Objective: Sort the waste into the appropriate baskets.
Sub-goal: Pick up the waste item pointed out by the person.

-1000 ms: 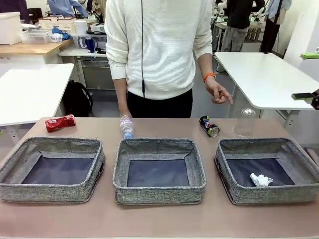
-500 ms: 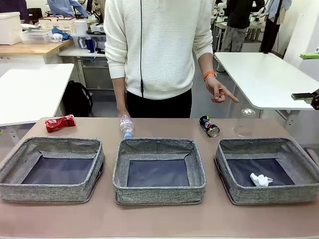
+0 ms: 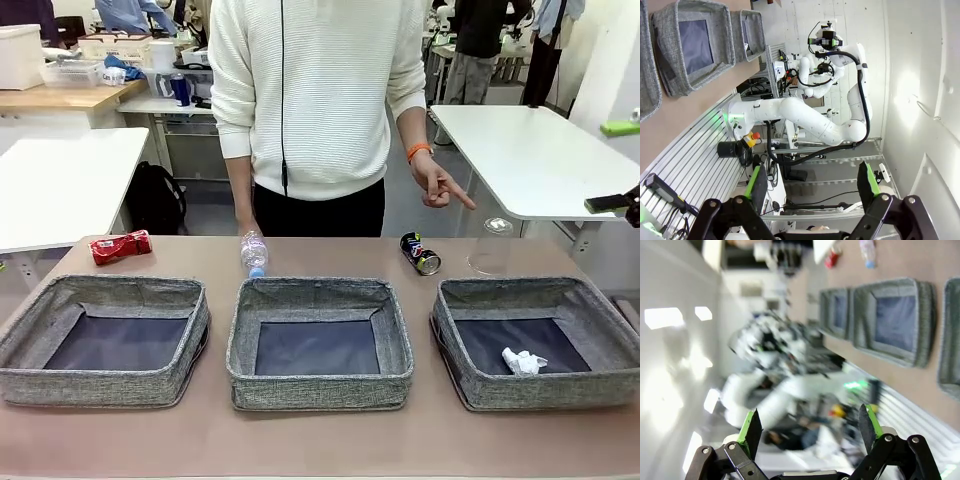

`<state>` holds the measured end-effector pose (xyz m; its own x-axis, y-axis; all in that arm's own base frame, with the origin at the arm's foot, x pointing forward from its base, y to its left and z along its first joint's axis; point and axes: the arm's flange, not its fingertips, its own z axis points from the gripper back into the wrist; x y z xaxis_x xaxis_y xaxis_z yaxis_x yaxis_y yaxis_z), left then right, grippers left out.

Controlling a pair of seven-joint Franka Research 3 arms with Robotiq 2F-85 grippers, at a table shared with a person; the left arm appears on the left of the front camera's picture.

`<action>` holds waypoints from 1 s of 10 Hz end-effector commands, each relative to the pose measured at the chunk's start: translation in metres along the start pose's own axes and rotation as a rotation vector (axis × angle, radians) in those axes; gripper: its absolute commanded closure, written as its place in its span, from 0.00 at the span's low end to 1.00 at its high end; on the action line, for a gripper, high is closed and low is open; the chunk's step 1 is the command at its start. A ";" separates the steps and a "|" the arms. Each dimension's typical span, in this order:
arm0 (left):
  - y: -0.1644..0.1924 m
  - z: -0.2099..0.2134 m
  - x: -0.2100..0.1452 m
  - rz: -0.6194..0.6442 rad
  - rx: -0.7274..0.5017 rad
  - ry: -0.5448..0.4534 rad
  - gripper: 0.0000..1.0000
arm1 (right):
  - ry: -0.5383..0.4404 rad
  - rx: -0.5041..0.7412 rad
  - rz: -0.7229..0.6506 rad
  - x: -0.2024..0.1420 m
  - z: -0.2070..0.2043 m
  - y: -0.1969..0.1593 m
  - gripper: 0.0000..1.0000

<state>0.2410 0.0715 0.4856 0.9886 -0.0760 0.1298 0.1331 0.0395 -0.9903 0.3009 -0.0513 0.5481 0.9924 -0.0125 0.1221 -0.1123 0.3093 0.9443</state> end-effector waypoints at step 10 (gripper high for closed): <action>-0.002 0.000 -0.001 -0.014 -0.010 -0.002 0.07 | 0.552 -0.369 0.844 -0.014 0.010 0.022 0.00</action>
<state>0.2409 0.0719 0.4857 0.9887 -0.0745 0.1301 0.1333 0.0402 -0.9903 0.2550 -0.0431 0.5731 0.6140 0.7309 0.2981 -0.7321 0.3862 0.5611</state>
